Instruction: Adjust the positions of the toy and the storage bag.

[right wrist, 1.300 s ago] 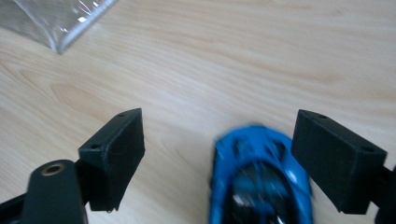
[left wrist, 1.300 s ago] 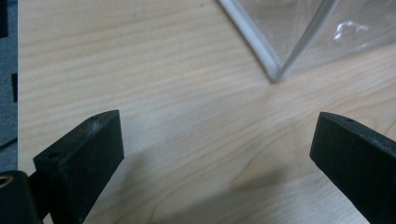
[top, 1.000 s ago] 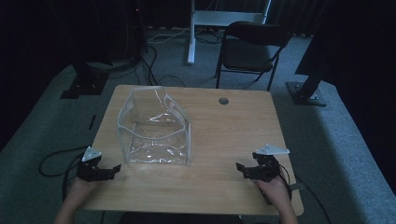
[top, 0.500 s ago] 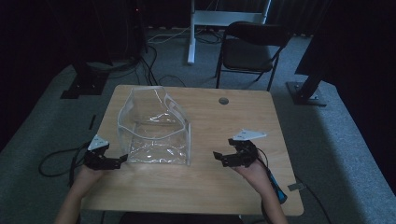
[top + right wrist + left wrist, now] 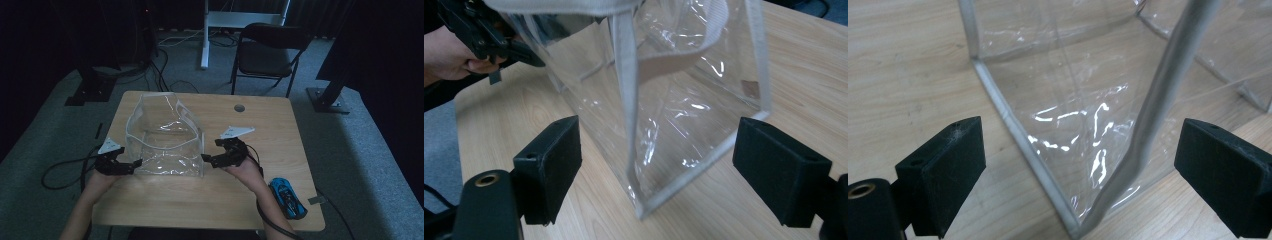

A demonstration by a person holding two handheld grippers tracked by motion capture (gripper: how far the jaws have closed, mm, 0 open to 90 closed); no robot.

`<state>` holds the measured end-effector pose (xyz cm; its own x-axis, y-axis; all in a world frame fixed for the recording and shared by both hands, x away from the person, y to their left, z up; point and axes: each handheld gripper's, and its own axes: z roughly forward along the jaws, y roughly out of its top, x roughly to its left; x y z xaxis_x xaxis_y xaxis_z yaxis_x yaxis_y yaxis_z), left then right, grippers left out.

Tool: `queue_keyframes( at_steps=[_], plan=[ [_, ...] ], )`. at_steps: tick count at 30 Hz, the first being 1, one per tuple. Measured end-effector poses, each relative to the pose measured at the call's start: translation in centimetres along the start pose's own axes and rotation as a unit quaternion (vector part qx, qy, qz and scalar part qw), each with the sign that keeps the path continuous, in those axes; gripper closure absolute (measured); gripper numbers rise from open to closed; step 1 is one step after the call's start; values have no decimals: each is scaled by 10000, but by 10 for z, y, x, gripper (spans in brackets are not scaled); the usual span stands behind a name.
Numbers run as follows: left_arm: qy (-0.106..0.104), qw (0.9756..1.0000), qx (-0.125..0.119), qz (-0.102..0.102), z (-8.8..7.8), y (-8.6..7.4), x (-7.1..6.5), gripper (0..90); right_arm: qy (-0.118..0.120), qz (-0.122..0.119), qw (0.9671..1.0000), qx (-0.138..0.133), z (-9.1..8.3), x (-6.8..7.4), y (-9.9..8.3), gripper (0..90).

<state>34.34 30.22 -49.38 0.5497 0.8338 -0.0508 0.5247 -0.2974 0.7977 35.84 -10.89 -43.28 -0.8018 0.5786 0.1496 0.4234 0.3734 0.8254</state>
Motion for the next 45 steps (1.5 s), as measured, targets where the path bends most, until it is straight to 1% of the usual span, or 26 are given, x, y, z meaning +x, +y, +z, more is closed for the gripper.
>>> queue_keyframes(
  at_steps=[1,2,4,5,6,8,9,10,12,13,15,17,19,21,22,23,24,26,29,30,31,34,36,38,39,45],
  plan=[
    [15,10000,-21,15,1,1,0,110,41,18,10000,14,3,0,2,199],
    [-14,10000,-24,19,1,2,0,151,89,23,10000,23,6,-1,4,216],
    [-58,10000,-45,-23,3,3,0,151,110,38,9999,40,12,-1,8,231],
    [-58,10000,-45,-23,3,3,0,152,110,38,9999,40,12,-1,8,231],
    [-96,9999,-60,-21,4,3,-1,152,161,37,9998,54,14,0,9,234],
    [-85,9999,-47,-25,6,3,-2,153,224,-3,9997,54,20,2,12,280],
    [-42,10000,-46,-6,7,3,-2,153,255,-19,9997,43,22,2,12,317],
    [-46,10000,-69,-7,7,3,-2,153,263,-17,9997,20,23,3,13,375],
    [-89,9998,-140,-67,6,3,-3,219,254,13,9997,-26,25,4,15,469],
    [-119,9998,-142,-86,6,4,-2,228,268,27,9996,-69,25,4,15,516],
    [-171,9997,-163,-76,6,4,-3,287,283,18,9995,-112,24,4,16,590],
    [-234,9996,-180,-23,5,4,-5,355,323,-72,9994,-126,24,4,16,652],
    [-226,9995,-231,36,5,3,-8,429,307,-187,9993,-96,23,6,16,740],
    [-239,9993,-271,95,5,3,-10,516,247,-313,9992,-91,22,8,15,776],
    [-279,9991,-283,122,5,3,-11,561,219,-336,9992,-81,21,9,15,793],
    [-269,9991,-289,152,5,3,-13,614,211,-364,9991,-82,21,9,15,807],
    [-250,9992,-281,157,5,4,-14,627,178,-386,9991,-80,20,10,14,823],
    [-232,9993,-266,128,5,4,-15,682,183,-368,9991,-82,20,10,14,834],
    [-181,9993,-326,101,3,4,-17,801,52,-358,9993,-94,17,11,13,841],
    [-184,9992,-346,84,3,5,-18,833,17,-353,9993,-105,16,10,13,844],
    [-181,9992,-358,89,3,5,-19,845,-1,-343,9993,-122,15,9,12,845],
    [-201,9992,-336,92,6,7,-23,858,-2,-280,9995,-148,11,6,9,846],
    [-201,9992,-336,92,6,7,-23,861,-6,-275,9995,-149,10,5,8,846],
    [-234,9991,-341,138,12,11,-30,868,-73,-255,9996,-139,5,2,6,846],
    [-243,9990,-324,175,13,12,-32,869,-107,-260,9995,-138,4,1,6,846],
    [-393,9985,-313,215,22,18,-42,871,-242,-186,9994,-150,-9,-7,-1,846]
  ],
)
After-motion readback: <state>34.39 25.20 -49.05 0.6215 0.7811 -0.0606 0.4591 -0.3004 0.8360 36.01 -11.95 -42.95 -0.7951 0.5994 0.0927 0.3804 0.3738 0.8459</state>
